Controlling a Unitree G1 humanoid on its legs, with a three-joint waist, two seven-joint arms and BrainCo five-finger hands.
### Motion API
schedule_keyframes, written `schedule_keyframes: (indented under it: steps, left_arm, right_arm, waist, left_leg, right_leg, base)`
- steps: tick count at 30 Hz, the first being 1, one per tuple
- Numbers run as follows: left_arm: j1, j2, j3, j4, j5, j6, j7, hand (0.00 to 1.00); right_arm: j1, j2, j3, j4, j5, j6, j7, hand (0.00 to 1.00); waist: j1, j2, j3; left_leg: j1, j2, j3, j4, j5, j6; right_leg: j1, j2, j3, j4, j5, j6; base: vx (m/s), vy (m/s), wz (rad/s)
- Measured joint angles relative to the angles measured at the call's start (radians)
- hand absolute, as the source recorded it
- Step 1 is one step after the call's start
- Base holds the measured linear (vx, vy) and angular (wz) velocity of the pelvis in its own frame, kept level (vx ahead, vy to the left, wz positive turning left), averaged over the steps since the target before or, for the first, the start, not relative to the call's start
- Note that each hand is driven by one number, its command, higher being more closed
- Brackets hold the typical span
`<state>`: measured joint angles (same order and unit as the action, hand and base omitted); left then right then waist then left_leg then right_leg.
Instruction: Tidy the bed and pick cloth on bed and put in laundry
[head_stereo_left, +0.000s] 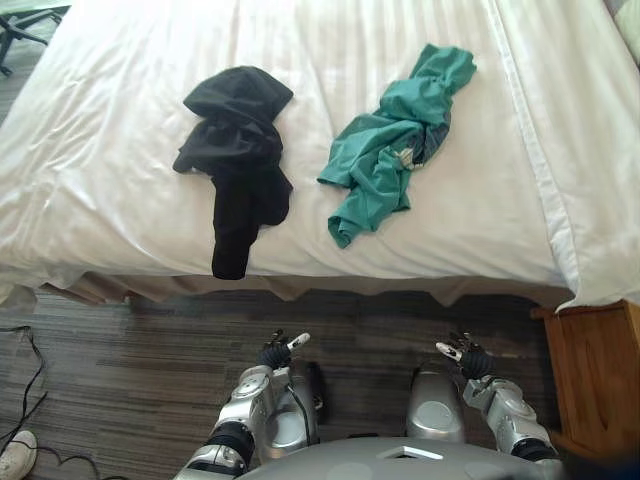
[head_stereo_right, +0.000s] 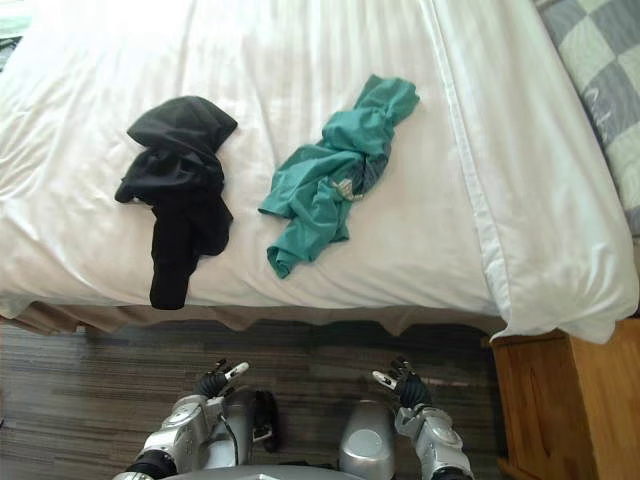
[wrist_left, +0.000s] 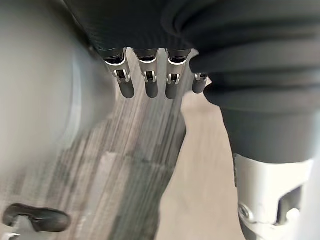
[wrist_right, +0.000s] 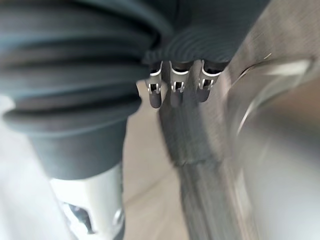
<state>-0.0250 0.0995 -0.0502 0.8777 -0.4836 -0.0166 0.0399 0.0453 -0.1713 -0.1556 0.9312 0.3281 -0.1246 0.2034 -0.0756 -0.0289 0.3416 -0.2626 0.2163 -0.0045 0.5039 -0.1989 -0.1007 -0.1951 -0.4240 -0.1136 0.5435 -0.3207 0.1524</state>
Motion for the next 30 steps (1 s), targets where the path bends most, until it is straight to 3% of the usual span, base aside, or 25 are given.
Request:
schedule_keyframes:
  steps: [2,3,4,5,6,7,8,9,11,12,13,15,18,21,23,26,30]
  left_arm:
    - [0.018,-0.009,0.013,0.009,-0.009,-0.018,-0.014,0.0]
    - [0.022,-0.012,0.012,0.015,-0.009,-0.015,-0.015,0.0]
    - [0.015,-0.002,0.013,0.026,-0.008,-0.013,-0.016,0.0]
    - [0.003,0.025,0.018,0.031,-0.012,-0.008,-0.005,0.0]
    - [0.012,0.027,0.023,0.033,-0.016,-0.007,0.002,0.0]
    - [0.039,0.048,0.054,0.045,-0.016,0.001,0.011,0.0]
    - [0.066,0.066,0.077,0.054,-0.017,0.008,0.012,0.0]
    - [0.104,0.085,0.088,0.058,-0.017,0.029,0.012,0.0]
    - [0.113,0.083,0.085,0.058,-0.015,0.051,0.011,0.0]
    - [0.102,0.074,0.068,0.058,-0.004,0.078,0.011,0.0]
    - [0.083,0.062,0.051,0.059,0.006,0.107,0.011,0.0]
    - [0.058,0.034,0.035,0.089,0.042,0.141,0.009,0.0]
    - [0.064,0.03,0.026,0.099,0.047,0.144,0.01,0.0]
    - [0.085,0.035,0.025,0.112,0.032,0.133,0.014,0.0]
    - [0.087,0.038,0.029,0.13,-0.066,0.13,0.056,0.0]
    - [0.096,0.034,0.103,0.173,-0.266,0.096,0.113,0.0]
    - [0.118,0.024,0.313,0.208,-0.52,0.037,0.16,0.0]
  right_arm:
    - [0.028,-0.017,-0.041,0.024,-0.004,-0.015,-0.004,0.0]
    - [0.033,-0.021,-0.048,0.027,-0.013,-0.022,-0.003,0.0]
    - [0.031,-0.008,-0.075,0.035,-0.035,-0.038,0.002,0.0]
    - [0.029,0.043,-0.092,0.045,-0.048,-0.052,0.009,0.0]
    - [0.031,0.061,-0.106,0.052,-0.059,-0.068,-0.002,0.0]
    - [0.047,0.074,-0.108,0.061,-0.063,-0.085,0.002,0.0]
    - [0.052,0.078,-0.092,0.057,-0.079,-0.09,0.026,0.0]
    - [0.079,0.091,-0.055,0.028,-0.097,-0.098,0.061,0.0]
    - [0.091,0.104,-0.033,0.014,-0.099,-0.102,0.075,0.0]
    - [0.099,0.115,-0.019,0.014,-0.11,-0.101,0.086,0.0]
    - [0.1,0.113,-0.013,0.009,-0.117,-0.104,0.094,0.0]
    - [0.108,0.101,-0.014,0.004,-0.113,-0.126,0.099,0.0]
    - [0.105,0.108,0.012,0.003,-0.084,-0.125,0.099,0.0]
    - [0.078,0.134,0.043,0.014,-0.022,-0.061,0.091,0.0]
    - [0.055,0.131,0.022,0.05,0.062,0.033,0.037,0.0]
    - [0.052,0.132,-0.089,0.114,0.182,0.12,-0.061,0.0]
    - [0.092,0.119,-0.314,0.145,0.273,0.163,-0.177,0.0]
  waist:
    - [0.002,0.009,-0.005]
    - [0.003,0.017,-0.009]
    - [0.009,0.017,-0.013]
    - [0.026,-0.019,-0.011]
    - [0.035,-0.012,-0.016]
    - [0.057,-0.005,-0.023]
    - [0.07,-0.018,-0.036]
    - [0.065,-0.03,-0.064]
    - [0.062,-0.025,-0.072]
    - [0.06,-0.021,-0.089]
    - [0.051,-0.028,-0.102]
    - [0.021,0.013,-0.126]
    - [0.041,0.009,-0.135]
    - [0.043,-0.001,-0.16]
    - [0.042,-0.003,-0.165]
    - [0.039,-0.002,-0.165]
    - [0.036,0.008,-0.179]
  left_leg:
    - [0.059,0.051,-0.031,-0.186,0.104,-0.012]
    - [0.077,0.052,-0.028,-0.225,0.131,-0.026]
    - [0.093,0.033,-0.023,-0.227,0.096,-0.164]
    - [0.075,-0.013,0.003,-0.174,0.078,-0.152]
    - [0.074,-0.005,0.007,-0.167,0.065,-0.147]
    - [0.106,0.014,0.048,-0.195,0.064,-0.125]
    - [0.147,0.019,0.076,-0.248,0.082,-0.103]
    - [0.2,0.02,0.092,-0.35,0.13,-0.082]
    - [0.215,0.007,0.076,-0.411,0.165,-0.065]
    - [0.208,-0.028,0.047,-0.464,0.2,-0.045]
    - [0.207,-0.068,0.019,-0.508,0.233,-0.028]
    - [0.222,-0.103,-0.009,-0.571,0.281,-0.003]
    - [0.26,-0.111,0.066,-0.581,0.298,0.006]
    - [0.285,-0.108,0.113,-0.602,0.308,0.005]
    - [0.301,-0.11,0.147,-0.602,0.307,0.005]
    - [0.338,-0.11,0.19,-0.608,0.297,0.007]
    - [0.354,-0.11,0.228,-0.608,0.281,0.008]
  right_leg:
    - [0.02,-0.056,0.012,-0.032,0.044,0.085]
    - [0.037,-0.068,0.013,-0.06,0.054,0.093]
    - [0.07,-0.101,0.026,-0.108,0.105,0.092]
    - [0.071,-0.124,0.047,-0.161,0.265,0.072]
    - [0.074,-0.109,0.042,-0.188,0.343,0.028]
    - [0.078,-0.087,-0.018,-0.223,0.448,-0.057]
    - [0.082,-0.058,-0.096,-0.216,0.43,-0.047]
    - [0.106,0.027,-0.193,-0.212,0.356,-0.002]
    - [0.125,0.113,-0.225,-0.216,0.278,0.02]
    - [0.127,0.181,-0.232,-0.237,0.184,0.016]
    - [0.149,0.23,-0.219,-0.281,0.1,-0.021]
    - [0.195,0.253,-0.169,-0.339,0.097,-0.037]
    - [0.243,0.247,-0.178,-0.373,0.126,-0.036]
    - [0.258,0.251,-0.169,-0.395,0.141,-0.032]
    - [0.27,0.25,-0.146,-0.414,0.158,-0.029]
    - [0.305,0.251,-0.126,-0.455,0.181,-0.024]
    - [0.31,0.253,-0.094,-0.482,0.196,-0.025]
  base:
    - [-0.02,0.527,0.13]
    - [0.01,0.717,0.08]
    - [-0.03,0.754,0.03]
    - [-0.05,0.734,-0.04]
    - [-0.07,0.63,-0.36]
    - [-0.03,0.468,-0.55]
    - [0.04,0.519,-0.56]
    - [0.07,0.334,-0.23]
    - [0.06,0.226,0.26]
    - [0.01,0.191,0.72]
    - [0.01,0.145,0.97]
    - [0.0,0.117,0.98]
    - [0.01,0.067,0.17]
    - [0.0,0.02,-0.14]
    - [-0.03,0.036,-0.27]
    - [-0.05,0.033,-0.3]
    - [-0.05,0.021,-0.3]
